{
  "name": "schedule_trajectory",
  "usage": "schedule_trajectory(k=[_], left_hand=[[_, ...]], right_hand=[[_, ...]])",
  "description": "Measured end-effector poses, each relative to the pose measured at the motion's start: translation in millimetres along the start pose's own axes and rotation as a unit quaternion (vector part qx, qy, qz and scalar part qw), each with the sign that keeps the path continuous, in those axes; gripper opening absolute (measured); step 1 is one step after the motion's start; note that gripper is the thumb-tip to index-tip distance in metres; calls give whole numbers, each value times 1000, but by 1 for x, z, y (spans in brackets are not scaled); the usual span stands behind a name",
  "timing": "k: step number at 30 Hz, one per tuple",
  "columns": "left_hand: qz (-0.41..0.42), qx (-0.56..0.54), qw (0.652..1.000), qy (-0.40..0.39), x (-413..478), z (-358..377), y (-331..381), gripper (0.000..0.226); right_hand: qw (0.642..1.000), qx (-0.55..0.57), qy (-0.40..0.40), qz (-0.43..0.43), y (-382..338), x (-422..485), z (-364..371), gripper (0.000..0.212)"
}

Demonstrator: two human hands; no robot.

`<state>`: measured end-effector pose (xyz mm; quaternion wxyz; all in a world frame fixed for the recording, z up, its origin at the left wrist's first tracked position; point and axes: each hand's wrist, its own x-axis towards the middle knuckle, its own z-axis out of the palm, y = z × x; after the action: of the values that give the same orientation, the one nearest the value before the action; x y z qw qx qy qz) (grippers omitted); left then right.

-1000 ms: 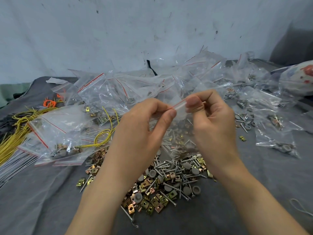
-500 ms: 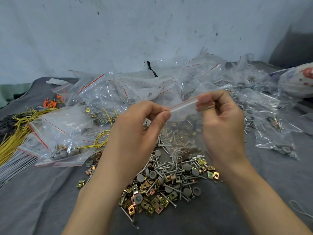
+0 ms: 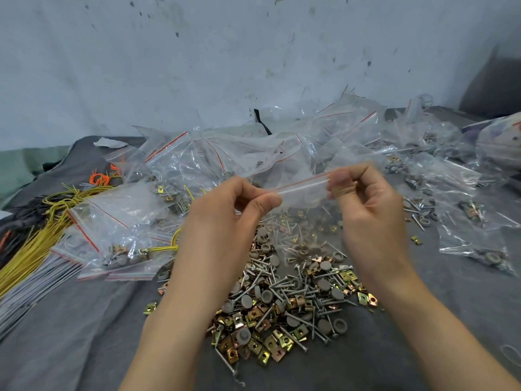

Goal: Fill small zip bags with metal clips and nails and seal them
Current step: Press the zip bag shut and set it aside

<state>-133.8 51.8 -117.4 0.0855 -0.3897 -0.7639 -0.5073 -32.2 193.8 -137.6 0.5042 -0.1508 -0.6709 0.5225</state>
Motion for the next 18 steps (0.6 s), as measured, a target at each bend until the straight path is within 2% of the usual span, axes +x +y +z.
schedule_trajectory(k=[6,9,13,16,18], left_hand=[[16,8,998,-59,1,0,2,15],[57,45,993,-98,-1,6,5,16],[84,69,989,-103,-2,11,5,18],[61,86,987,-121,7,9,2,18],[1,54,992,-112,23,0,-5,18]], right_hand=[[1000,7,-6,0,-3,1,-2,19],[998,-27,-56,-26,-7,-1,-2,22],[993,-57,-98,-25,-7,1,-4,29],[995,-49,-88,-4,1,10,-10,29],[997,-40,-71,17,8,17,-14,25]])
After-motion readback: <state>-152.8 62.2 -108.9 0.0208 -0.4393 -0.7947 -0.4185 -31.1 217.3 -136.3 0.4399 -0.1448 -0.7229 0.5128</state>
